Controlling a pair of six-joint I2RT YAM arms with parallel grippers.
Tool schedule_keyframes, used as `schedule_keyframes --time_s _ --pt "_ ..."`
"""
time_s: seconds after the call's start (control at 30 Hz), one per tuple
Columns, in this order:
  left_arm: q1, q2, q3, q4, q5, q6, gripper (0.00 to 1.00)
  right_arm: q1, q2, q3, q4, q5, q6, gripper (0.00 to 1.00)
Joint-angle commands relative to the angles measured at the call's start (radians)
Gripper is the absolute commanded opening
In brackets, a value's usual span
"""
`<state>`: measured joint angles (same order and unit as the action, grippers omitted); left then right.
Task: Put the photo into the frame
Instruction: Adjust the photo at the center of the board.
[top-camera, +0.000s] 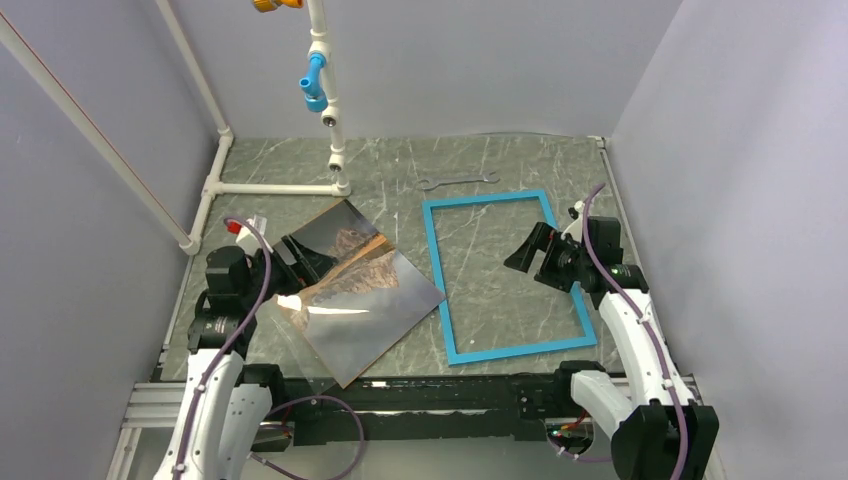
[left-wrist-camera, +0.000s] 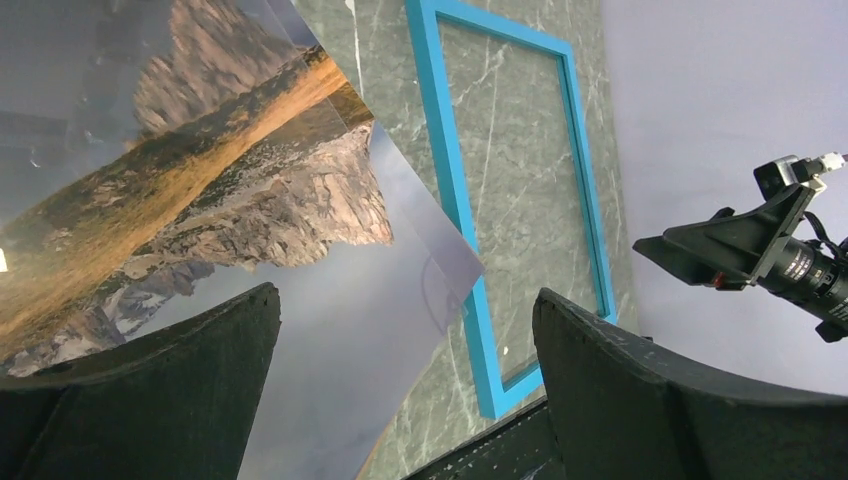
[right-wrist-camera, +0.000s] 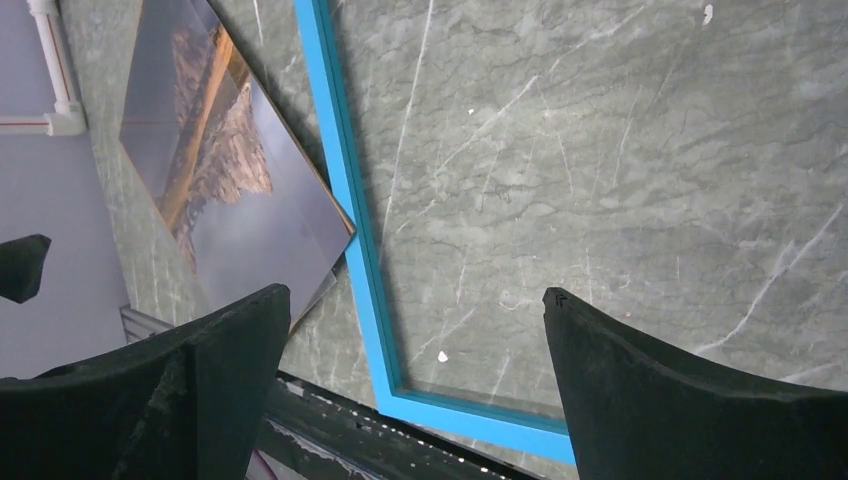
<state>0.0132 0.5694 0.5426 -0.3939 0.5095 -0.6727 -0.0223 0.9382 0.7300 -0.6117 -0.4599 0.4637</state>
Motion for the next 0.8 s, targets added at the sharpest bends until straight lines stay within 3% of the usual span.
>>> schedule_keyframes --time_s 0.0,0.13,0.3,0.57,0.63,0.77 --pt "-0.001 0.049 0.028 0.067 0.043 0.000 0.99 0.016 -0.015 0.002 0.016 -0.012 0.009 1.00" --pt "-0.002 0.063 0.060 0.029 0.084 0.046 0.99 0.123 -0.002 -0.003 0.039 0.057 0.043 1.00" --pt "-0.004 0.026 0.116 -0.054 0.090 0.081 0.99 0.351 0.089 0.042 0.046 0.229 0.094 1.00" --pt "-0.005 0.118 0.408 -0.221 0.064 0.112 0.99 0.585 0.271 0.138 0.061 0.369 0.100 1.00" --pt "-0.007 0.123 0.429 -0.192 0.100 0.066 0.99 0.634 0.315 0.156 0.072 0.392 0.104 1.00" --pt "-0.020 0.036 0.331 -0.064 0.138 -0.046 0.99 0.704 0.417 0.221 0.107 0.397 0.110 1.00"
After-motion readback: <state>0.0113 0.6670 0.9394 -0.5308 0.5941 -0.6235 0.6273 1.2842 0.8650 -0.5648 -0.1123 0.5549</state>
